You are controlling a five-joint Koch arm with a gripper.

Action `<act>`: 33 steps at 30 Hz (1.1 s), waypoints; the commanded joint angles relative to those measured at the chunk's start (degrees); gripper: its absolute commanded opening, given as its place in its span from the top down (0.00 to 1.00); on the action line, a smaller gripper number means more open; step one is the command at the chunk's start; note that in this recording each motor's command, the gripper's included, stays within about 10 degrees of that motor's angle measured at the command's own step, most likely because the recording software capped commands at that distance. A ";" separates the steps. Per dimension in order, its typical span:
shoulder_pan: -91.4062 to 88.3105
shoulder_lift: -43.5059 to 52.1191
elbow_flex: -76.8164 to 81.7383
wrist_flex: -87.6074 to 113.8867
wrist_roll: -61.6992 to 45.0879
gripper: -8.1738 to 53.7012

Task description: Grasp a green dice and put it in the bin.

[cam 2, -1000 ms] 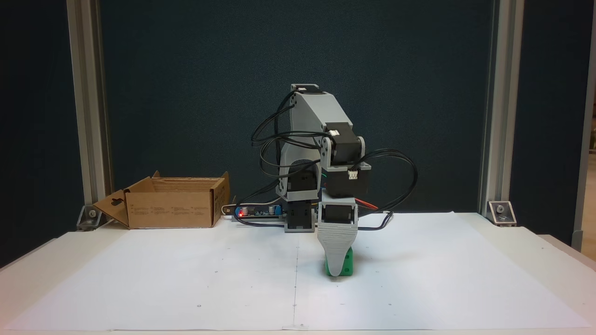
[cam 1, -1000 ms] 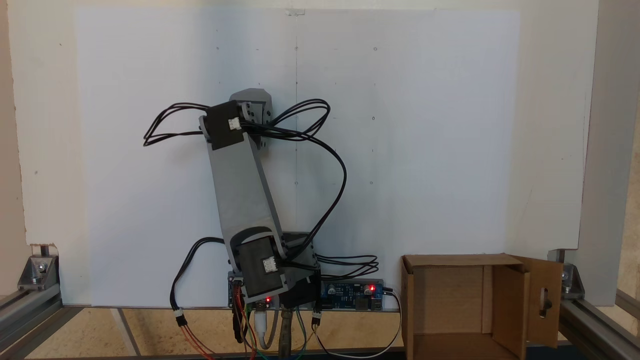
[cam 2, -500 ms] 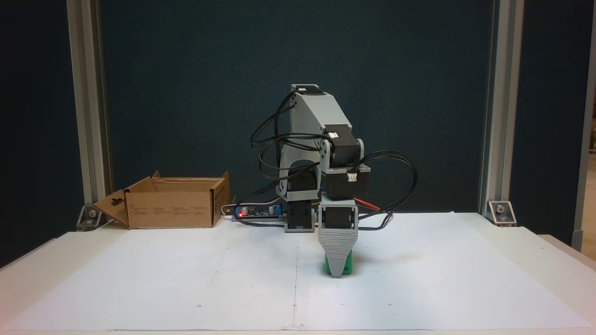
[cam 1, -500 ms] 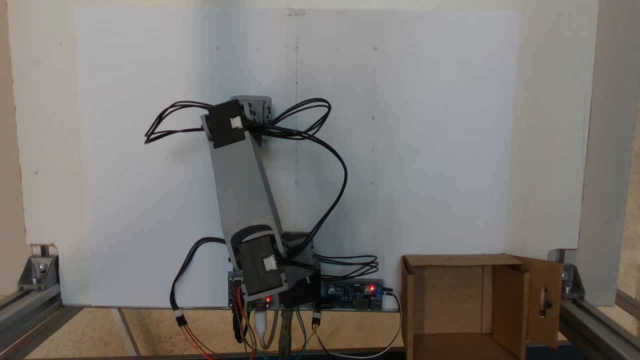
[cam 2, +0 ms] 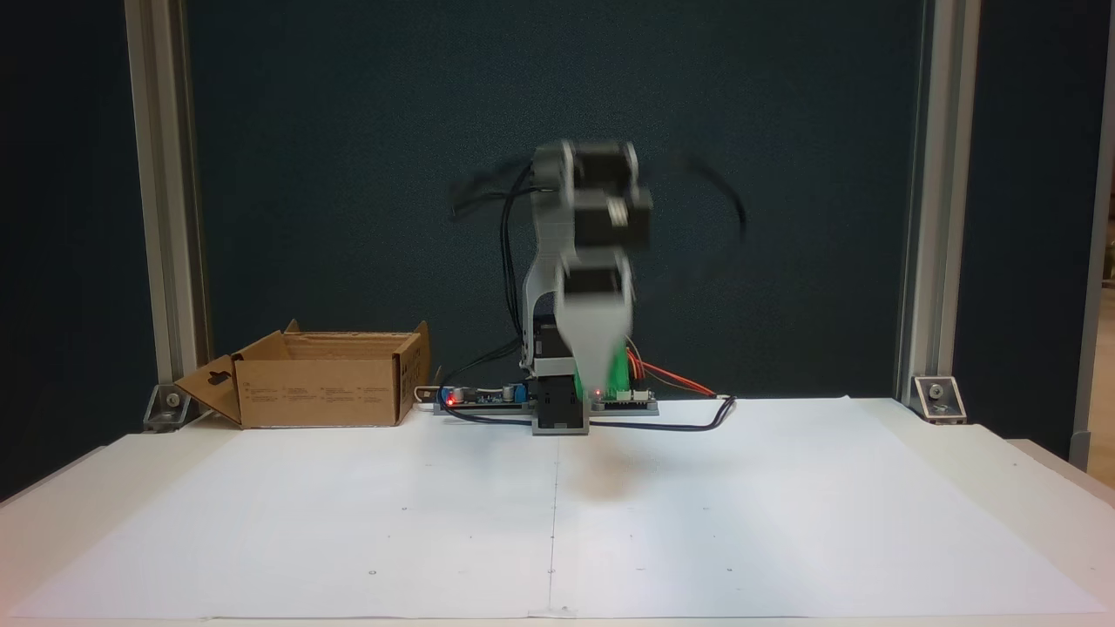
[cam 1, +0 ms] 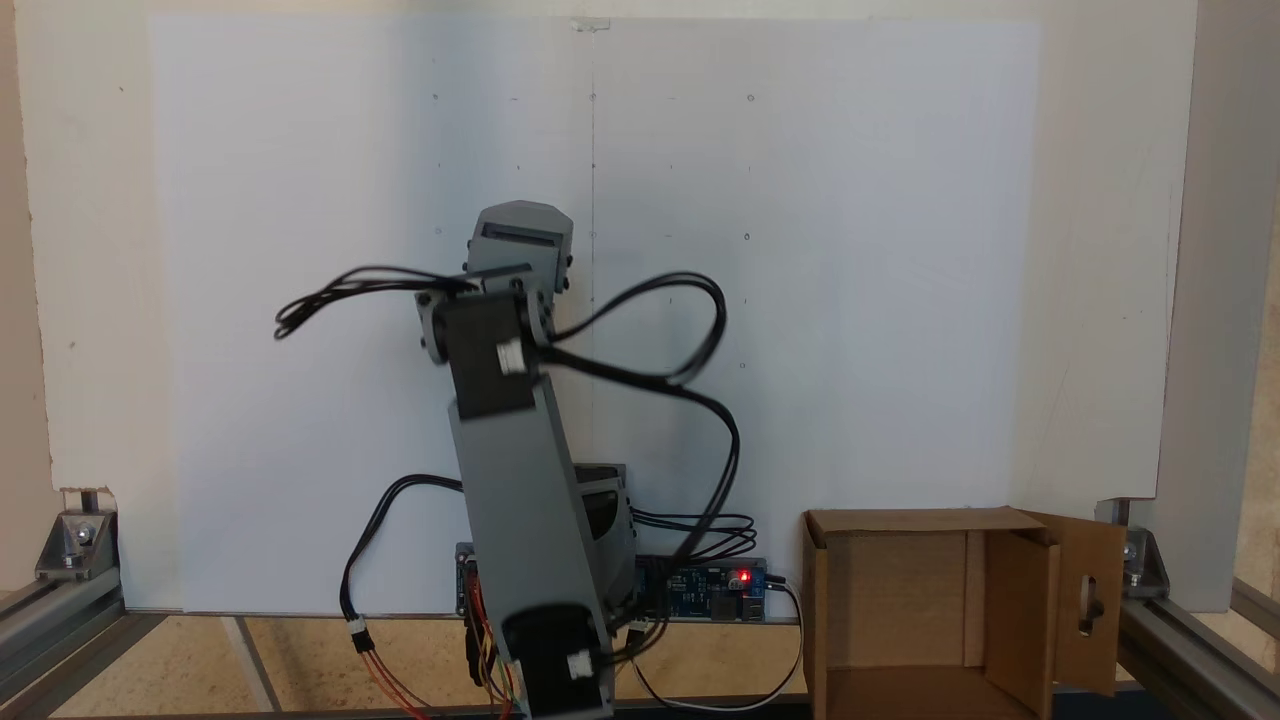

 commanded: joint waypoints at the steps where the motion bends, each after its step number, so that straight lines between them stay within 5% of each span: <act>1: 0.62 3.43 -8.00 9.30 -3.25 0.68; 13: 15.56 4.31 -12.83 9.49 -8.53 0.68; 33: 88.42 -0.79 -15.21 3.25 -39.11 0.68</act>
